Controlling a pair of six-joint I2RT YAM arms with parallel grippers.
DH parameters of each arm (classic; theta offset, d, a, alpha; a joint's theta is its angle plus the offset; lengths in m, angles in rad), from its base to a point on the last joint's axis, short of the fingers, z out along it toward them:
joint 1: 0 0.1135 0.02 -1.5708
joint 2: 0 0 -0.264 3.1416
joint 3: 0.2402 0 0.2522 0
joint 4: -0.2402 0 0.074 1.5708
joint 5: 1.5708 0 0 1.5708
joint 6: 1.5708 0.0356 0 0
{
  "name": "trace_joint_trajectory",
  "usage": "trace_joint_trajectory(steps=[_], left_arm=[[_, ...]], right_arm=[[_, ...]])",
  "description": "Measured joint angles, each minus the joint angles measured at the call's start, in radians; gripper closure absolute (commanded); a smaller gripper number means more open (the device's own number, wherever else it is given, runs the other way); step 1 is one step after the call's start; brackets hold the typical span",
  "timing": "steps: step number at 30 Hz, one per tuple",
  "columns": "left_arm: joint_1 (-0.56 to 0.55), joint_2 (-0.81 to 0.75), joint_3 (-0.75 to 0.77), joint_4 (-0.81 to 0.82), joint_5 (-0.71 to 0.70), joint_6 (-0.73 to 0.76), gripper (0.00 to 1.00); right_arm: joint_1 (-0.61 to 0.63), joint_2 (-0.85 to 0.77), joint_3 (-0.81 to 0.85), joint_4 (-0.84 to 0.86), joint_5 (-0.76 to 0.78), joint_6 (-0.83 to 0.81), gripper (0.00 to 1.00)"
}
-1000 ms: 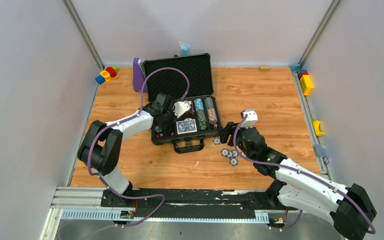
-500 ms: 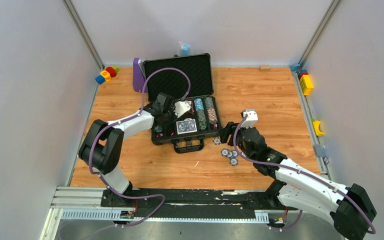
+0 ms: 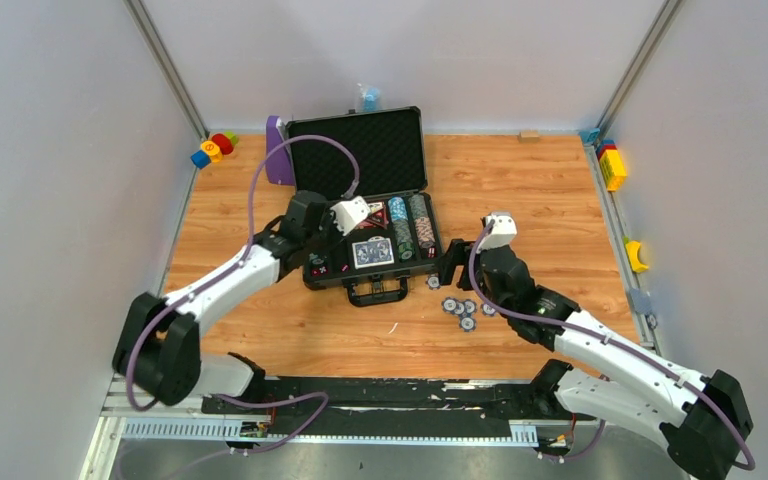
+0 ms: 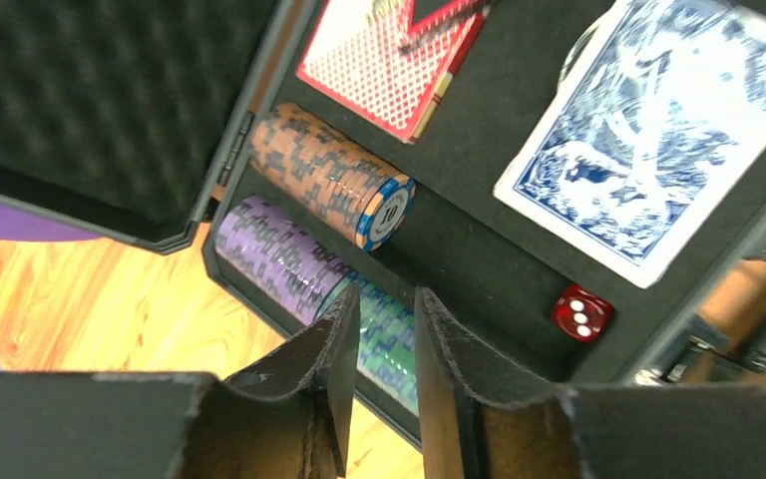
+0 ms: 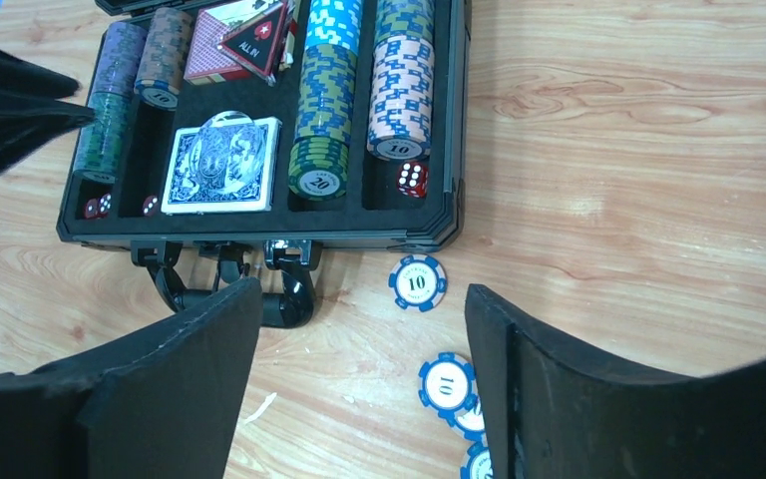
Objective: Pack up texas hold em set
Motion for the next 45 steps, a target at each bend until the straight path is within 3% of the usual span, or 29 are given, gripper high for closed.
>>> trace_joint_trajectory(steps=[3,5,6,9,15,23,32,39,45], left_arm=[[0.000,-0.141,-0.054,0.032,0.036,-0.058,0.52],[-0.001,-0.229,-0.091,0.063,0.049,-0.108,0.39],[-0.001,-0.278,-0.111,0.073,0.050,-0.143,0.13],[-0.002,-0.415,-0.166,0.104,0.037,-0.239,0.01],[-0.002,-0.621,-0.277,0.161,-0.043,-0.473,0.00],[-0.002,-0.791,-0.349,0.128,-0.132,-0.767,0.00],[-0.002,-0.763,-0.351,0.060,-0.120,-0.872,0.00],[-0.002,-0.733,-0.365,0.024,-0.138,-0.908,0.00],[-0.002,-0.806,-0.445,0.040,-0.144,-0.900,0.00]], right_arm=[[0.000,-0.007,0.041,-0.081,0.005,0.025,0.09],[0.000,-0.023,0.050,-0.127,0.013,0.039,0.01],[0.000,-0.032,0.051,-0.151,0.018,0.047,0.00],[0.000,-0.055,0.060,-0.234,0.031,0.083,0.00],[0.000,-0.041,0.107,-0.445,0.066,0.285,0.00],[-0.045,0.123,0.250,-0.730,0.113,0.492,0.00],[-0.368,0.207,0.321,-0.778,-0.039,0.393,0.00],[-0.446,0.223,0.315,-0.757,-0.172,0.323,0.01],[-0.462,0.352,0.314,-0.719,-0.238,0.312,0.06]])
